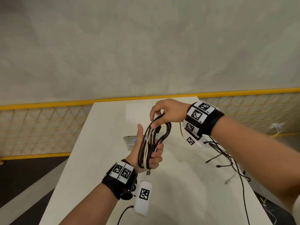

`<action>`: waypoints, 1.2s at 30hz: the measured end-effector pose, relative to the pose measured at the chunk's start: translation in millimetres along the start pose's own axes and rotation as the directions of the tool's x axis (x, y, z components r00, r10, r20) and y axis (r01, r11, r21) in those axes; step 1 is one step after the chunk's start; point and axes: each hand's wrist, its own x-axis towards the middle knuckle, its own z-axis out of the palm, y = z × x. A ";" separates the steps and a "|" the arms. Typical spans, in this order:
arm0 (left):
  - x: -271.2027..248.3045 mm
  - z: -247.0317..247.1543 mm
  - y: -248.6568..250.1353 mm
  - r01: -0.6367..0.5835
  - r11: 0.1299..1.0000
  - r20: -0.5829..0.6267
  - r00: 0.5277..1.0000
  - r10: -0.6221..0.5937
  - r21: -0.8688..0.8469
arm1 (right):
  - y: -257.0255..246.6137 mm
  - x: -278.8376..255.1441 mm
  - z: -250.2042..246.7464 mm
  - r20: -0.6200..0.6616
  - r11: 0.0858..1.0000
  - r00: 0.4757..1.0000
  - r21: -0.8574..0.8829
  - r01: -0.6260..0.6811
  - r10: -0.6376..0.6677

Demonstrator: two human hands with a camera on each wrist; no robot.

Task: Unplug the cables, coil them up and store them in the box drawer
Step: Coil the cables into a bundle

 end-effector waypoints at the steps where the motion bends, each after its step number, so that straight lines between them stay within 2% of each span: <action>1: -1.7 1.5 0.8 -0.003 0.999 -0.005 1.000 0.004 0.038 | 5.2 1.2 2.2 0.011 0.999 0.999 -0.007 -0.034 0.034; 4: -6.9 6.1 1.1 0.023 0.992 -0.021 1.000 -0.020 0.122 | 16.6 4.7 13.2 0.089 0.991 0.987 0.010 -0.132 0.131; 8: -7.9 9.0 -4.5 0.064 0.985 -0.025 0.998 -0.061 0.158 | 25.1 -1.6 22.0 0.301 0.927 0.928 0.234 -0.294 0.219; 10: -5.7 10.8 -5.0 0.058 0.988 0.005 0.998 -0.059 0.143 | 31.0 -4.1 27.7 0.339 0.843 0.928 0.446 -0.300 0.151; 12: -4.5 12.1 -3.7 0.046 0.988 0.004 0.999 -0.047 0.145 | 34.8 -5.7 35.0 0.319 0.718 0.947 0.651 -0.246 0.035; 16: -5.6 7.1 1.3 0.051 0.989 -0.012 0.999 -0.050 0.141 | 48.0 -14.3 32.4 0.344 0.521 0.935 0.815 -0.253 -0.084; 17: -6.6 4.1 2.8 0.054 0.990 -0.004 0.999 -0.054 0.129 | 52.5 -16.5 30.0 0.353 0.502 0.930 0.825 -0.259 -0.100; 19: -8.4 -0.5 4.8 0.074 0.987 0.006 0.997 -0.076 0.141 | 52.9 -19.3 25.1 0.363 0.537 0.930 0.797 -0.275 -0.063; 23: -5.4 -0.9 -1.8 0.163 0.957 0.005 0.986 -0.169 0.241 | 37.9 -11.9 17.3 0.375 0.738 0.907 0.554 -0.385 0.192; 25: -4.3 -0.6 -5.5 0.186 0.960 0.011 0.981 -0.193 0.210 | 34.8 -8.7 17.7 0.350 0.790 0.895 0.448 -0.419 0.276; 27: -4.5 -1.4 -5.1 0.176 0.971 0.050 0.981 -0.186 0.159 | 38.6 -9.0 21.5 0.334 0.794 0.887 0.417 -0.442 0.319; 30: -5.5 -4.3 -2.2 0.144 0.986 0.102 0.983 -0.153 0.088 | 45.0 -9.6 29.6 0.331 0.683 0.870 0.539 -0.493 0.366; 32: -8.8 -5.2 -1.3 0.131 0.985 0.092 0.986 -0.141 0.112 | 46.9 -8.3 34.3 0.363 0.607 0.855 0.603 -0.518 0.370; 34: -12.4 -5.6 -1.4 0.116 0.976 0.063 0.990 -0.129 0.186 | 47.1 -10.4 33.3 0.443 0.545 0.847 0.650 -0.529 0.294; 36: -16.0 -7.6 0.6 0.110 0.970 -0.013 0.994 -0.109 0.217 | 49.6 -13.2 30.8 0.503 0.420 0.851 0.747 -0.516 0.150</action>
